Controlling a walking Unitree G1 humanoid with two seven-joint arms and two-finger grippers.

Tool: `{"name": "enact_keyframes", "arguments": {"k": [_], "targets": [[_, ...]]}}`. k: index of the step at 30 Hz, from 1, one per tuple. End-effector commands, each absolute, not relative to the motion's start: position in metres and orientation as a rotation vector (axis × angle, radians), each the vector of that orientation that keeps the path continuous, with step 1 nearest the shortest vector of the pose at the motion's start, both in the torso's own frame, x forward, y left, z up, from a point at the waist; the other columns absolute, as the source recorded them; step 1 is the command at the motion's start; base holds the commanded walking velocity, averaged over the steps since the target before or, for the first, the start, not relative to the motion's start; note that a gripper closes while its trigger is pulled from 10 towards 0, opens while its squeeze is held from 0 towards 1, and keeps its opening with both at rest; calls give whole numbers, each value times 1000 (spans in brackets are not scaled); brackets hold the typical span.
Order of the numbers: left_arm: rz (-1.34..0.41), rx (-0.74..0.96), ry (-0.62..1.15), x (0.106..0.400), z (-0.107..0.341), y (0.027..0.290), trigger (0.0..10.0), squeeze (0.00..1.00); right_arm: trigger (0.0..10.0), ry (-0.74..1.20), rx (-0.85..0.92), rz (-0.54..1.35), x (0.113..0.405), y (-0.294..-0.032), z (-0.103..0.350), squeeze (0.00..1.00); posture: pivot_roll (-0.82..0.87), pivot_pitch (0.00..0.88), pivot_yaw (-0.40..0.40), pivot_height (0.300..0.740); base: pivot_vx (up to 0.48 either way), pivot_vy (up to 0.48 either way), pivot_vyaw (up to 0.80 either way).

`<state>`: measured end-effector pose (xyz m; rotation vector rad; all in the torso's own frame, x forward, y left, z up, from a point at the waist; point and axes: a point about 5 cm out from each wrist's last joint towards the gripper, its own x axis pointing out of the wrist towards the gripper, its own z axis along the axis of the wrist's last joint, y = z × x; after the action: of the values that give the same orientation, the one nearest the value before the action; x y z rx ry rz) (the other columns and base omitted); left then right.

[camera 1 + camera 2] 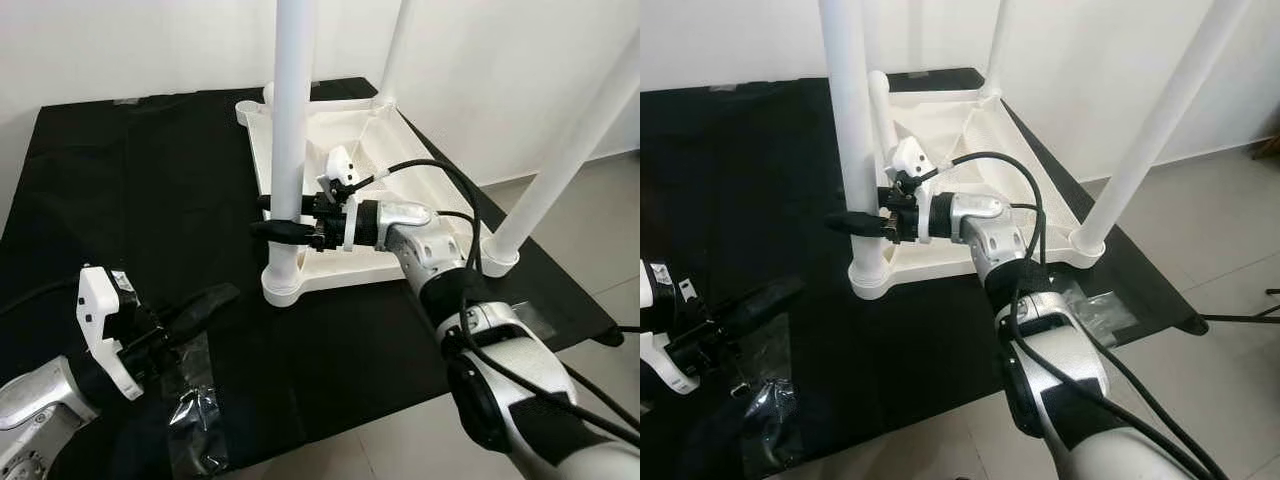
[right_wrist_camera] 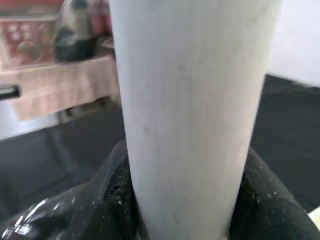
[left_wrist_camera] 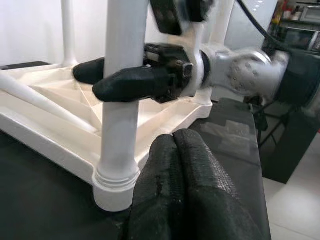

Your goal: Building children table

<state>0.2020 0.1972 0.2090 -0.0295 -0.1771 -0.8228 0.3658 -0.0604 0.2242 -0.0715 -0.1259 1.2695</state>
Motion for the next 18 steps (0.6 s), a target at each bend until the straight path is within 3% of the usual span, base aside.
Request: {"name": "enact_keyframes", "arguments": {"k": [1, 2, 3, 4, 6, 8, 15, 16, 18], "targets": [[-829, -32, -176, 201, 209, 197, 10000, 0, 0, -77, -36, 1043, 365, -67, 207, 0, 55, 143, -88, 740, 0, 0, 0], [-829, -32, -176, 201, 209, 197, 10000, 0, 0, -77, -36, 1043, 365, -67, 207, 0, 55, 143, -88, 740, 0, 0, 0], [-828, -32, -175, 201, 209, 198, 10000, 0, 0, -39, -8, 777, 355, -66, 187, 0, 38, 145, -82, 740, 0, 0, 0], [-828, -32, -175, 201, 209, 198, 10000, 0, 0, -39, -8, 777, 355, -66, 187, 0, 38, 145, -82, 740, 0, 0, 0], [-828, -30, -175, 204, 210, 202, 10000, 0, 0, 21, -8, 566, 310, -58, 153, 0, 36, 149, -63, 740, 0, 0, 0], [-829, -27, -173, 206, 209, 203, 10000, 0, 0, 58, 11, 569, 297, -51, 143, 0, 14, 137, -45, 740, 0, 0, 0], [-821, -29, -178, 213, 206, 203, 10000, 0, 0, 67, 3, 734, 294, -25, 147, 0, 34, 111, -68, 740, 0, 0, 0], [-816, -31, -181, 213, 206, 203, 10000, 0, 10000, 77, 5, 736, 295, -24, 150, 0, 34, 110, -68, 740, 0, 0, 0], [-813, -31, -182, 212, 206, 204, 10000, 0, 10000, 88, 4, 714, 293, -24, 152, 0, 35, 108, -68, 740, 0, 0, 0]]}}
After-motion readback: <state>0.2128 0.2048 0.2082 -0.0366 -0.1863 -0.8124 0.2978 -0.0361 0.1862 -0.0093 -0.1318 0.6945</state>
